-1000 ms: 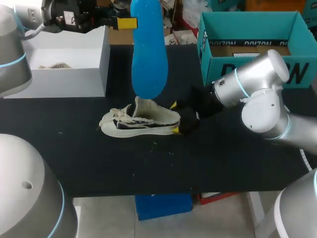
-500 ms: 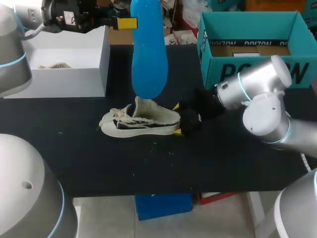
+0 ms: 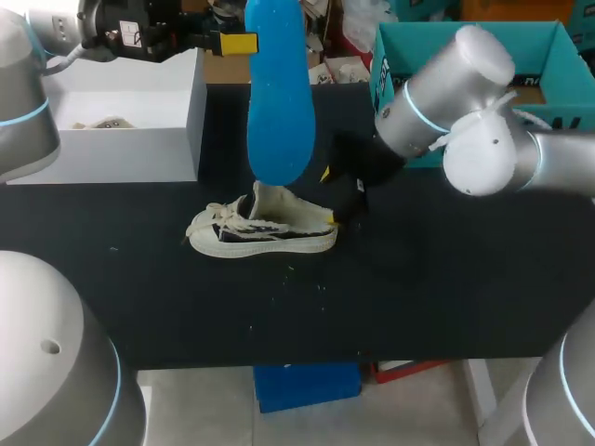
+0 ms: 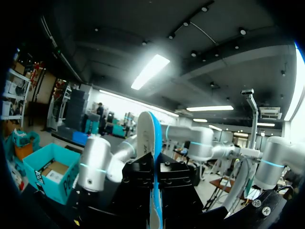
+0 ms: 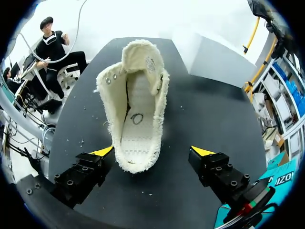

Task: Take the shoe out of the shoebox, open the shoe tongue, remove and reinsert the insole, then place the shoe into the shoebox

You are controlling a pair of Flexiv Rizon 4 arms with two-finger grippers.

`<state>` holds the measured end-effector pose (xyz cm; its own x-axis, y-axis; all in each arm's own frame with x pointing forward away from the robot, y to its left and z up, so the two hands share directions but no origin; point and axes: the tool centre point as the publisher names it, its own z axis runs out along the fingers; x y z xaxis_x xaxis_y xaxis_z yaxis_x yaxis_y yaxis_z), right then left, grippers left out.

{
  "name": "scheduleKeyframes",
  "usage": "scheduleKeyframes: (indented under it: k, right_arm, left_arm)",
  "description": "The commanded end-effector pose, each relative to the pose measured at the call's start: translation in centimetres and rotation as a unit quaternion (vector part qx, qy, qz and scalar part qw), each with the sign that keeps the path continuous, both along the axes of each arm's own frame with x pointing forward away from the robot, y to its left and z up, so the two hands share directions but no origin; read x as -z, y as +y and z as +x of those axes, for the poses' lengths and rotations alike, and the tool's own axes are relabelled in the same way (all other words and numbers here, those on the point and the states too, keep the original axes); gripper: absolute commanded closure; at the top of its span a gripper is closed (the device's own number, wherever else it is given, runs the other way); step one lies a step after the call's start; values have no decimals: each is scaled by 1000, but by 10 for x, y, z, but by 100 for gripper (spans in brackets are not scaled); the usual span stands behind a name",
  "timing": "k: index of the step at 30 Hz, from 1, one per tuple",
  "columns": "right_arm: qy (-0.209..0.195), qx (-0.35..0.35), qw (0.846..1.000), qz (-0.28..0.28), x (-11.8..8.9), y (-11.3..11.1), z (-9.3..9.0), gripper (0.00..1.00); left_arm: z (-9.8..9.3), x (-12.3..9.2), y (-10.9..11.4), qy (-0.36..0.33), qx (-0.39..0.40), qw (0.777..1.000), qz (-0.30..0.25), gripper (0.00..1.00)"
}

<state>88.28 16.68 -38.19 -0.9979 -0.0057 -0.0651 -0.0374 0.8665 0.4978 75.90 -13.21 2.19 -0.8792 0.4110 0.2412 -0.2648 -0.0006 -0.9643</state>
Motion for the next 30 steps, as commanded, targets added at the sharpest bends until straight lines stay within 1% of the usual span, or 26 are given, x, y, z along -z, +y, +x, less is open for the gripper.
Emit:
scheduleKeyframes:
  k: [1, 5, 9, 20, 23, 25, 30]
  right_arm:
    - [1, 4, 973, -231, -3, 13, 7, 0]
    - [-1, 0, 966, -260, 0, 23, 12, 0]
    - [-3, -2, 961, -275, 1, 32, 17, 0]
    - [-1, 1, 959, -283, 7, 55, 24, 0]
    - [1, 1, 959, -284, 8, 60, 25, 4]
    - [3, 0, 959, -283, 9, 63, 26, 2]
    - [4, -2, 960, -279, 11, 71, 27, 2]
  left_arm:
    - [-1, 0, 0, 0, -1, 1000, 1, 100]
    - [-1, 0, 0, 0, -1, 1000, 1, 100]
    - [-1, 0, 0, 0, -1, 1000, 1, 100]
    - [-1, 0, 0, 0, -1, 1000, 1, 100]
    - [-1, 0, 0, 0, -1, 1000, 1, 100]
    - [-1, 0, 0, 0, -1, 1000, 1, 100]
    - [-1, 0, 0, 0, -1, 1000, 1, 100]
